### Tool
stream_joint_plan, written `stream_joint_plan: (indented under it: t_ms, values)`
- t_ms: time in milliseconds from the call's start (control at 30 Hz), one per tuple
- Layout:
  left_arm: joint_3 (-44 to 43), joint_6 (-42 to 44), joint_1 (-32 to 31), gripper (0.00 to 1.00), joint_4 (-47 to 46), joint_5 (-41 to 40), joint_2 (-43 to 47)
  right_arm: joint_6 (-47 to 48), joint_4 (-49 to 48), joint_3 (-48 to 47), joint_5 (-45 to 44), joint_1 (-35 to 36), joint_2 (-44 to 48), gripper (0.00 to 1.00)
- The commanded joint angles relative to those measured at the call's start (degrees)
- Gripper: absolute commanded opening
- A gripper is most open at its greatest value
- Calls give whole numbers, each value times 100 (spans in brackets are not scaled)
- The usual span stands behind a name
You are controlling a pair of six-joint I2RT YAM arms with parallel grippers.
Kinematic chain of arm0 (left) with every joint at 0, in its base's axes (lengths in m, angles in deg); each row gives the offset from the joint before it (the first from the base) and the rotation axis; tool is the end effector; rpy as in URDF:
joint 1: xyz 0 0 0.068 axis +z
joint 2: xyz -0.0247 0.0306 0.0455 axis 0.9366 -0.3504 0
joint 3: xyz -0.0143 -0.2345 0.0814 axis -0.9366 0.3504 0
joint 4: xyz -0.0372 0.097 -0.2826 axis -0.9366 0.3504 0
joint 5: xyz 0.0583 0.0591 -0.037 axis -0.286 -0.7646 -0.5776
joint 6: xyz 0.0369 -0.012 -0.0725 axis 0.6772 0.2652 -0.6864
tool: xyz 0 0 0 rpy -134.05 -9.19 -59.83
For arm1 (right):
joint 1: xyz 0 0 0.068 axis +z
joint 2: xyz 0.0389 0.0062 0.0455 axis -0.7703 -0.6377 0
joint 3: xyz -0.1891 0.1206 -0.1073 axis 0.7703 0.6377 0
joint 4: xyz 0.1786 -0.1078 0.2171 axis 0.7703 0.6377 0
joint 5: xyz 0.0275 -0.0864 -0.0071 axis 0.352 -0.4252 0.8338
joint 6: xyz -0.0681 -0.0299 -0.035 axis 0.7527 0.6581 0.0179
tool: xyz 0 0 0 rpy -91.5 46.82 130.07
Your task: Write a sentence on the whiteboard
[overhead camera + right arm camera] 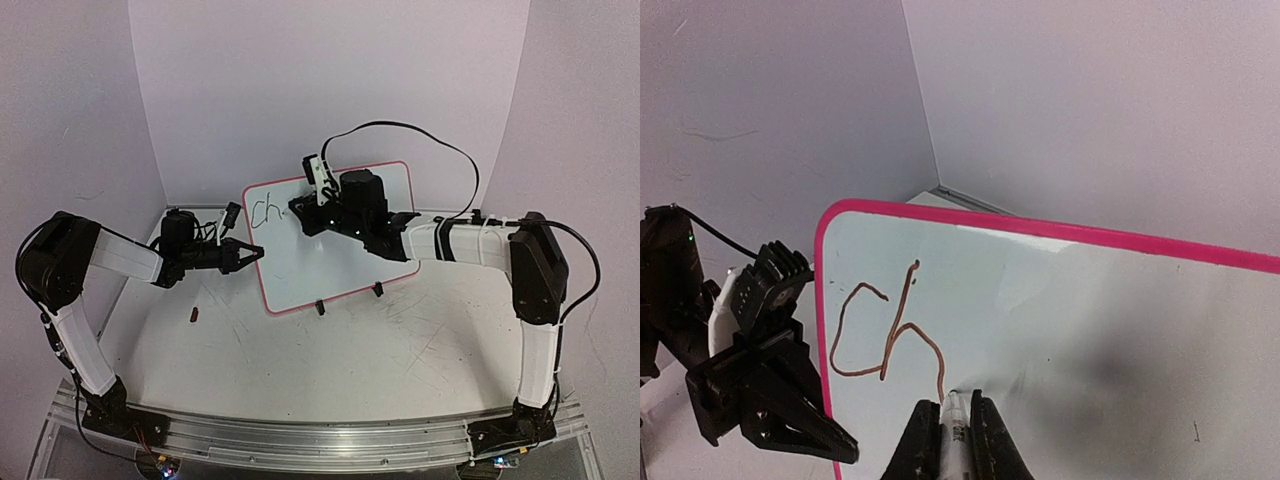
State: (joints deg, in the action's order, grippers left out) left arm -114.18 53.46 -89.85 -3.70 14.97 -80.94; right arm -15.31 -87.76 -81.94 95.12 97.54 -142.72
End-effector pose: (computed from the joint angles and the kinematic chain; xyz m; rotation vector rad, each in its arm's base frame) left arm 0.3577 -0.1893 0.1172 0.7318 1.7960 -1.1578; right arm 0.3707 0.4127 0.2459 -0.7072 1.5977 0.7871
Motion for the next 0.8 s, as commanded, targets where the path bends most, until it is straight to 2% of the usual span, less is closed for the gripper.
stream_joint_plan:
  t_ms: [0,767]
  values:
    - [-236,549,12,0,125,-644,137,-18,-158,-299,-104,-22,-31,0]
    - [-239,575,12,0,166,-630,130,-131,-47,-122,-740,-100,97,0]
